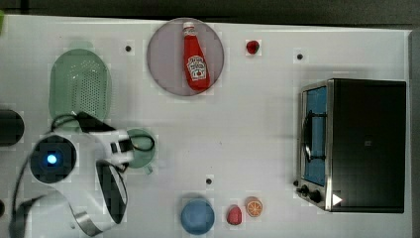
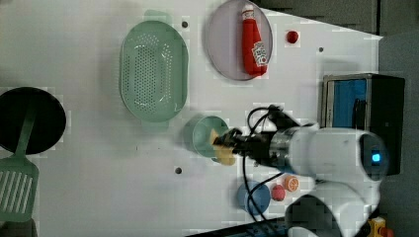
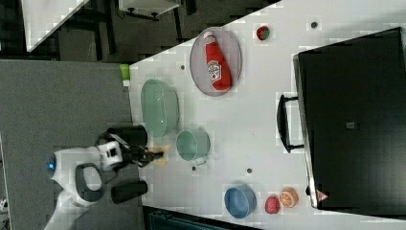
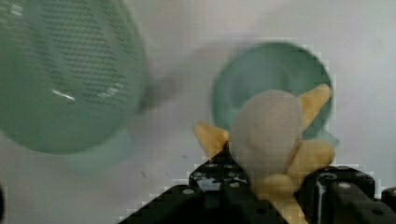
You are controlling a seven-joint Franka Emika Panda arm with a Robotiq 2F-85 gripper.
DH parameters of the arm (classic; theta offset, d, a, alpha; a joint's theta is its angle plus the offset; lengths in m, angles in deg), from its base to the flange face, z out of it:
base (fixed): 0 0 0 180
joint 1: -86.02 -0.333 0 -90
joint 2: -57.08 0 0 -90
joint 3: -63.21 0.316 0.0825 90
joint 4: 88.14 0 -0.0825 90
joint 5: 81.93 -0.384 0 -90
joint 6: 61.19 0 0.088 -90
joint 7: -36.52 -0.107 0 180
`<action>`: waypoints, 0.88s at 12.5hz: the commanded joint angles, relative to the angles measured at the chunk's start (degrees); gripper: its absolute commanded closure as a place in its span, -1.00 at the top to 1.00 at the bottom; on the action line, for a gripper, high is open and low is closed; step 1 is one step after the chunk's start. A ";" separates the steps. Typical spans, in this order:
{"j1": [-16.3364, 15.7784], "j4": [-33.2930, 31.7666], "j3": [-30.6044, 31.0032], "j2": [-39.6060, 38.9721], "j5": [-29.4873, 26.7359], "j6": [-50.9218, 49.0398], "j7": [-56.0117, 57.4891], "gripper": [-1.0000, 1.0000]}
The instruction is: Pick Banana and place it in mug.
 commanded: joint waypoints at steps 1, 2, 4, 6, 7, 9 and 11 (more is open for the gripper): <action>1.93 -0.24 -2.56 -5.36 0.36 5.28 -7.91 -0.28; 1.92 -0.23 -2.65 -6.63 0.72 6.10 -7.99 -0.20; 1.91 -0.21 -2.57 -8.49 0.95 7.32 -8.00 0.22; 1.91 -0.25 -2.68 -8.90 0.95 8.11 -8.00 0.67; 1.91 -0.23 -2.67 -8.85 0.95 8.10 -8.00 0.90; 1.99 0.21 -2.80 -8.12 0.90 8.29 -8.01 1.00; 2.51 1.87 -3.61 -4.93 0.88 6.88 -7.99 1.00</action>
